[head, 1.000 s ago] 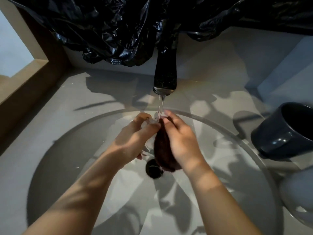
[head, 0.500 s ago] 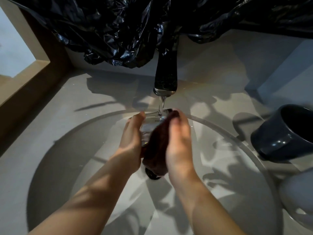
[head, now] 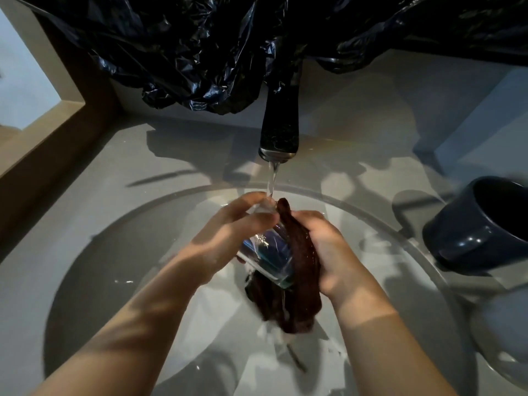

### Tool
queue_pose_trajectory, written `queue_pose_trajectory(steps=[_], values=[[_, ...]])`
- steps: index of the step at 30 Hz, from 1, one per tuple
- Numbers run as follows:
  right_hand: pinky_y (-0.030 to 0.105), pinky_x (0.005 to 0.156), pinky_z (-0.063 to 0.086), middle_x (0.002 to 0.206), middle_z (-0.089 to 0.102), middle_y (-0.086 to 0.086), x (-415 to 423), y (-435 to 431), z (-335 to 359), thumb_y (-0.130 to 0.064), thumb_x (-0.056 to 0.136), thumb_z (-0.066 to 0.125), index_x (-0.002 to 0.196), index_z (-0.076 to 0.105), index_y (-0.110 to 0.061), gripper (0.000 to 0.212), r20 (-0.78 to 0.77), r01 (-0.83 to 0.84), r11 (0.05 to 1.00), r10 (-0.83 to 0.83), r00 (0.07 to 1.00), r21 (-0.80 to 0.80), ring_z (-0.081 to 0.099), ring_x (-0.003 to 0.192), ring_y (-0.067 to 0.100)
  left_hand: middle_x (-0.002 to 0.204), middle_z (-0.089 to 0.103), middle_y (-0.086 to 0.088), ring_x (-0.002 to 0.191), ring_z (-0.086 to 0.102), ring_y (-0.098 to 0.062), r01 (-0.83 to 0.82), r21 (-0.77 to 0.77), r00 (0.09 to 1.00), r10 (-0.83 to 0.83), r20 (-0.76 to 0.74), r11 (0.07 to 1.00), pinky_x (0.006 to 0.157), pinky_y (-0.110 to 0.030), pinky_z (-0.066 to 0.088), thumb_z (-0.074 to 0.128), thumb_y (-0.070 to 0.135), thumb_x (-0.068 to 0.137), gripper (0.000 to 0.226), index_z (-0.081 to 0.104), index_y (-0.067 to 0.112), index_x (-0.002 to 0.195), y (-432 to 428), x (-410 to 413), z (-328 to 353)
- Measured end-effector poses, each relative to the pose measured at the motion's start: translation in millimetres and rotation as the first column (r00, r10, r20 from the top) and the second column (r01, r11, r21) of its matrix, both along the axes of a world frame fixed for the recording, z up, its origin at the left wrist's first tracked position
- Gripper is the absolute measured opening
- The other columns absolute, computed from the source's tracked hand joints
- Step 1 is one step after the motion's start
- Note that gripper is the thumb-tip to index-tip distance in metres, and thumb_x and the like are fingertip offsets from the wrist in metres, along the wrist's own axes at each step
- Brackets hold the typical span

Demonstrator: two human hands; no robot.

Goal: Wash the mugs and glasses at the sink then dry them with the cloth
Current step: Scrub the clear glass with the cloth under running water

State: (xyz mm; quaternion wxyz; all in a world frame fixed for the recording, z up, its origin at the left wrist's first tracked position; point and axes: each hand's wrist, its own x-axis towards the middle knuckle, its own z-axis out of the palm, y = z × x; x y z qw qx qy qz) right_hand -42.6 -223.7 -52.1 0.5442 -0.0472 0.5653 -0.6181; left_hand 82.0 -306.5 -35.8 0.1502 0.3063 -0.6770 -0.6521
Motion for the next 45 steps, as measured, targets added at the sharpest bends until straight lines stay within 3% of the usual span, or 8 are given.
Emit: queue_pose_trajectory(steps=[4, 9, 14, 23, 28, 36, 40, 45], values=[[0.037, 0.075, 0.055, 0.086, 0.068, 0.015, 12, -7, 2, -0.033, 0.090, 0.051, 0.093, 0.067, -0.007, 0.031, 0.153, 0.151, 0.986, -0.139, 0.978, -0.074, 0.067, 0.077, 0.030, 0.080, 0.068, -0.006, 0.062, 0.064, -0.026, -0.209, 0.219, 0.967, 0.234, -0.097, 0.953, 0.056, -0.029, 0.049, 0.061, 0.041, 0.062, 0.037, 0.062, 0.032, 0.098, -3, -4, 1], [0.010, 0.059, 0.043, 0.085, 0.058, -0.007, 41, 0, 15, -0.025, 0.090, 0.059, 0.081, 0.056, -0.026, 0.010, -0.485, 0.197, 0.960, -0.271, 0.832, -0.197, 0.056, 0.079, 0.008, 0.097, 0.066, -0.023, 0.088, 0.064, -0.040, -0.242, 0.470, 0.934, 0.335, -0.126, 0.849, 0.087, -0.043, 0.051, 0.070, 0.062, 0.067, 0.066, 0.065, 0.007, 0.105, 2, -8, -1], [0.004, 0.105, 0.021, 0.132, 0.040, -0.023, 56, -2, -3, -0.049, 0.082, 0.048, 0.114, 0.056, -0.030, 0.038, -0.916, -0.204, 0.954, -0.130, 0.379, -0.219, 0.029, 0.137, 0.003, 0.091, 0.073, -0.008, 0.077, 0.072, -0.018, -0.028, 0.739, 0.919, 0.308, -0.245, 0.673, 0.062, -0.027, 0.059, 0.041, 0.049, 0.088, 0.054, 0.078, 0.009, 0.086, 8, -7, -2], [0.035, 0.092, 0.051, 0.101, 0.072, -0.004, 23, -7, 19, -0.030, 0.096, 0.049, 0.093, 0.069, -0.034, 0.021, -0.393, 0.119, 0.961, -0.213, 0.894, -0.251, 0.066, 0.099, 0.014, 0.082, 0.068, -0.014, 0.068, 0.065, -0.025, 0.064, 0.515, 0.994, -0.011, -0.106, 0.855, 0.058, -0.030, 0.052, 0.061, 0.051, 0.072, 0.053, 0.066, 0.006, 0.101, 3, -6, -9], [0.035, 0.078, 0.049, 0.074, 0.056, -0.007, 25, -4, 13, -0.045, 0.088, 0.050, 0.068, 0.055, -0.036, 0.022, -0.570, 0.166, 0.967, -0.248, 0.783, -0.193, 0.055, 0.075, 0.014, 0.079, 0.070, -0.014, 0.065, 0.067, -0.024, 0.099, 0.515, 0.993, -0.048, -0.111, 0.852, 0.056, -0.029, 0.055, 0.071, 0.045, 0.069, 0.044, 0.069, 0.008, 0.092, -2, -5, -6], [0.018, 0.071, 0.049, 0.078, 0.069, -0.010, 7, 18, 22, -0.021, 0.067, 0.070, 0.085, 0.068, -0.024, 0.019, -0.611, -0.516, 0.845, 0.338, 0.716, -0.137, 0.065, 0.079, 0.005, 0.078, 0.068, -0.019, 0.065, 0.067, -0.027, 0.284, 0.691, 0.959, -0.182, -0.219, 0.665, 0.061, -0.030, 0.057, 0.092, 0.041, 0.043, 0.064, 0.072, -0.001, 0.087, -24, 10, -8], [0.017, 0.064, 0.046, 0.067, 0.066, -0.007, 8, 15, 23, -0.021, 0.080, 0.072, 0.070, 0.070, -0.022, 0.010, -0.650, -0.370, 0.919, 0.199, 0.734, -0.137, 0.062, 0.067, 0.006, 0.068, 0.065, -0.012, 0.058, 0.064, -0.023, 0.206, 0.764, 0.966, -0.001, -0.260, 0.611, 0.057, -0.027, 0.056, 0.091, 0.036, 0.049, 0.055, 0.066, 0.002, 0.084, -31, 13, -14], [0.017, 0.072, 0.049, 0.080, 0.071, -0.008, 14, 7, 16, -0.027, 0.087, 0.064, 0.078, 0.069, -0.029, 0.011, -0.653, -0.071, 0.987, -0.042, 0.756, -0.145, 0.065, 0.081, 0.004, 0.079, 0.065, -0.009, 0.068, 0.065, -0.019, -0.129, 0.540, 0.955, 0.251, -0.158, 0.832, 0.056, -0.031, 0.053, 0.070, 0.035, 0.069, 0.038, 0.064, 0.008, 0.096, -17, 2, -14]])
